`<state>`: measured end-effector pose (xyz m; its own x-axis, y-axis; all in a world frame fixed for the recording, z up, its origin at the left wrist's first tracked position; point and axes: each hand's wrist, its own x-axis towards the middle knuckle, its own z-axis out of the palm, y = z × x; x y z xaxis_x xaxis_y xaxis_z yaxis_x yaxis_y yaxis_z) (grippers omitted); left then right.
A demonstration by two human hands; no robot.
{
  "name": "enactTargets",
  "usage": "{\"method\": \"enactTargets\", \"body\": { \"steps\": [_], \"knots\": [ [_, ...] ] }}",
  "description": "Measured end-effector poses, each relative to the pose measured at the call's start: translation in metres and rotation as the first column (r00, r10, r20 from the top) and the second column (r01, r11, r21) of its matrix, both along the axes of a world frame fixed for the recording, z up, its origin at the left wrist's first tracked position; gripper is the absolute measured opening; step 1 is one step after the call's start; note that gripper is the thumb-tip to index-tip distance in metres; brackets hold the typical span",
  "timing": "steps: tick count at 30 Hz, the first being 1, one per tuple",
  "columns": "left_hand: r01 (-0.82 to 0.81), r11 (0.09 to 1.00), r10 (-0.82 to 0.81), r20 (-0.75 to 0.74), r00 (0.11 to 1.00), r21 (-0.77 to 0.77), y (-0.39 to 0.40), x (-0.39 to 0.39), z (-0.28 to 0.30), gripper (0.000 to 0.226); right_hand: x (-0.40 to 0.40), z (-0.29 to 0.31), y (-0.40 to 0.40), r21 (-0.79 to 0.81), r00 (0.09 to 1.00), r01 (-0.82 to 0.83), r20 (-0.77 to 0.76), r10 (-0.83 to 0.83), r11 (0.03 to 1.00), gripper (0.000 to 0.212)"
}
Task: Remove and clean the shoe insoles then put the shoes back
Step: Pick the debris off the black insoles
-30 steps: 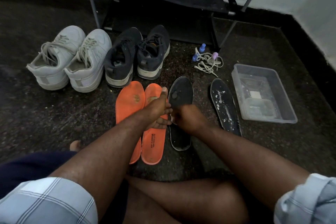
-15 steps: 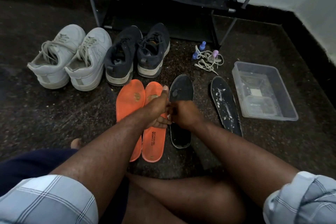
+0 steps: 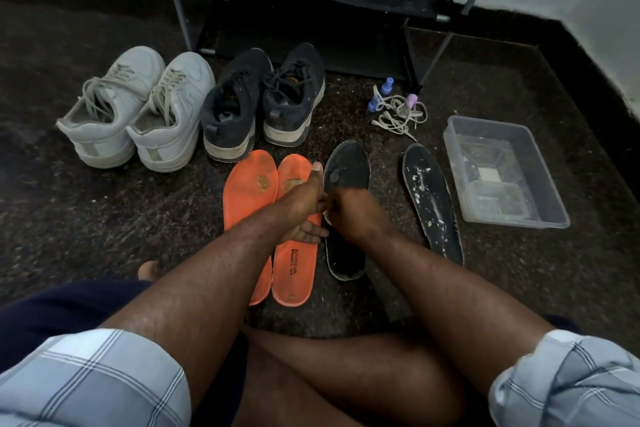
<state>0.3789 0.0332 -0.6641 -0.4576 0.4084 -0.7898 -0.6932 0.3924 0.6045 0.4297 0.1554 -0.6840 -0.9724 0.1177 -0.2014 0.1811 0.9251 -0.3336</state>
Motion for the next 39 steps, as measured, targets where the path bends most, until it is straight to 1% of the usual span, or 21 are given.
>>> {"method": "enactTargets", "body": {
  "steps": [2,6,10,12,16,18,21,22,25,26,31,35,37,39],
  "knots": [
    [0.002,1.0,-0.002,-0.001,1.0,-0.001,0.0,0.0,0.0,0.093,-0.001,0.001,0.001,0.009,1.0,0.018,-0.004,-0.018,1.0,0.016],
    [-0.009,1.0,0.009,0.011,1.0,-0.011,0.0,-0.001,0.003,0.092,0.005,0.0,0.0,0.031,0.994,-0.082,0.082,0.079,0.996,0.016],
    [0.018,1.0,-0.018,0.017,1.0,-0.004,0.0,-0.001,0.002,0.092,0.003,0.0,0.0,0.011,1.0,0.0,0.026,-0.001,1.0,0.017],
    [0.013,1.0,-0.013,0.009,1.0,-0.004,-0.001,0.0,0.002,0.092,0.002,0.001,0.001,0.038,1.0,-0.006,0.026,0.005,0.999,0.017],
    [-0.009,1.0,0.009,0.009,1.0,-0.012,-0.001,-0.002,0.001,0.094,0.008,0.002,0.001,0.007,0.98,-0.104,0.172,0.101,0.995,0.015],
    [-0.002,1.0,0.002,0.004,1.0,-0.01,-0.001,-0.003,0.001,0.094,0.011,0.005,0.008,-0.014,0.979,-0.074,0.189,0.075,0.997,0.014],
    [0.007,1.0,-0.007,-0.015,1.0,-0.004,-0.003,-0.005,-0.002,0.091,0.011,0.023,0.026,-0.086,0.991,0.083,0.108,-0.074,0.993,0.013],
    [0.01,1.0,-0.01,-0.022,1.0,-0.003,-0.004,-0.005,-0.002,0.091,0.013,0.029,0.032,-0.092,0.991,0.09,0.112,-0.079,0.992,0.014],
    [0.033,0.999,-0.033,-0.044,0.998,0.003,-0.003,-0.005,-0.001,0.09,0.026,0.032,0.038,-0.028,0.972,-0.051,0.23,0.056,0.998,0.016],
    [0.033,0.999,-0.033,-0.053,0.998,0.007,-0.003,-0.006,-0.001,0.089,0.031,0.028,0.037,-0.003,0.966,-0.077,0.246,0.076,0.997,0.016],
    [0.007,1.0,-0.007,-0.104,0.995,-0.001,0.001,-0.005,-0.005,0.084,0.027,0.017,0.031,0.067,0.98,-0.098,0.18,0.085,0.993,0.018],
    [0.054,0.999,-0.054,-0.084,0.995,-0.004,0.005,-0.001,-0.009,0.087,0.026,0.013,0.027,0.091,0.979,-0.135,0.166,0.119,0.987,0.019],
    [0.071,0.997,-0.071,-0.055,0.996,-0.005,0.005,0.002,-0.011,0.089,0.025,0.012,0.03,0.095,0.975,-0.131,0.194,0.11,0.987,0.022],
    [0.055,0.998,-0.055,-0.028,0.998,0.006,0.004,0.003,-0.011,0.09,0.029,0.011,0.029,0.108,0.95,-0.189,0.273,0.154,0.976,0.021]
  ]
}}
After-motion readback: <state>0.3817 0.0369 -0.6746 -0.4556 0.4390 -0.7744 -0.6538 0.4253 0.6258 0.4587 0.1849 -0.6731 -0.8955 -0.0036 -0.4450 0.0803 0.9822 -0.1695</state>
